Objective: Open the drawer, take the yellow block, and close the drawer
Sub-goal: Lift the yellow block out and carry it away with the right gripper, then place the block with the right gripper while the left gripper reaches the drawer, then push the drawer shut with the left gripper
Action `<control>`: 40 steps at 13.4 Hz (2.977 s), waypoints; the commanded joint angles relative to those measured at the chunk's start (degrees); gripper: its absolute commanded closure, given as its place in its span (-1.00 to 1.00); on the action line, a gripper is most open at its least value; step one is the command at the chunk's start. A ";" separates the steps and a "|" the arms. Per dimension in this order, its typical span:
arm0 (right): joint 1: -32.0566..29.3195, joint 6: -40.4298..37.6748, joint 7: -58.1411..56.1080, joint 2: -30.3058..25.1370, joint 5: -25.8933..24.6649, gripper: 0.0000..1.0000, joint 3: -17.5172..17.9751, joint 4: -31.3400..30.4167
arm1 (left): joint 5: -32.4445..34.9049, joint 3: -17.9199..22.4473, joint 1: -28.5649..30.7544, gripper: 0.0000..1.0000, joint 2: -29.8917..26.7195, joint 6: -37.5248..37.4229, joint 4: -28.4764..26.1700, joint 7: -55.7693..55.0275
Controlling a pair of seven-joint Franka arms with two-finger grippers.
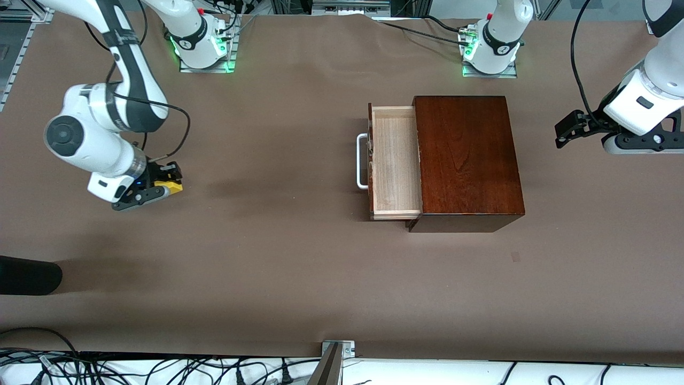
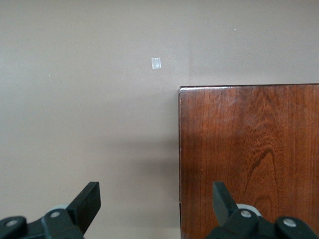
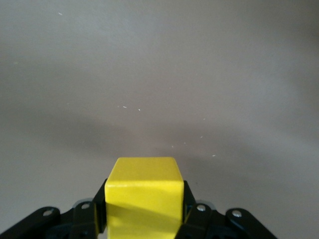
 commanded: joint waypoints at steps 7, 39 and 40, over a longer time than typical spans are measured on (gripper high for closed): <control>0.06 14.98 9.65 6.36 0.78 1.00 0.29 -6.99 | -1.65 -0.74 -0.64 -1.00 -0.09 -3.05 1.32 0.60; 0.33 -41.96 6.32 -10.50 -1.50 -1.00 -2.08 32.74 | 14.70 -27.38 -15.15 -1.00 38.41 11.99 6.77 50.25; 0.33 -42.31 6.41 -10.50 -1.42 -1.00 -2.25 32.74 | 14.70 -27.29 -14.53 -1.00 38.15 10.06 6.77 50.26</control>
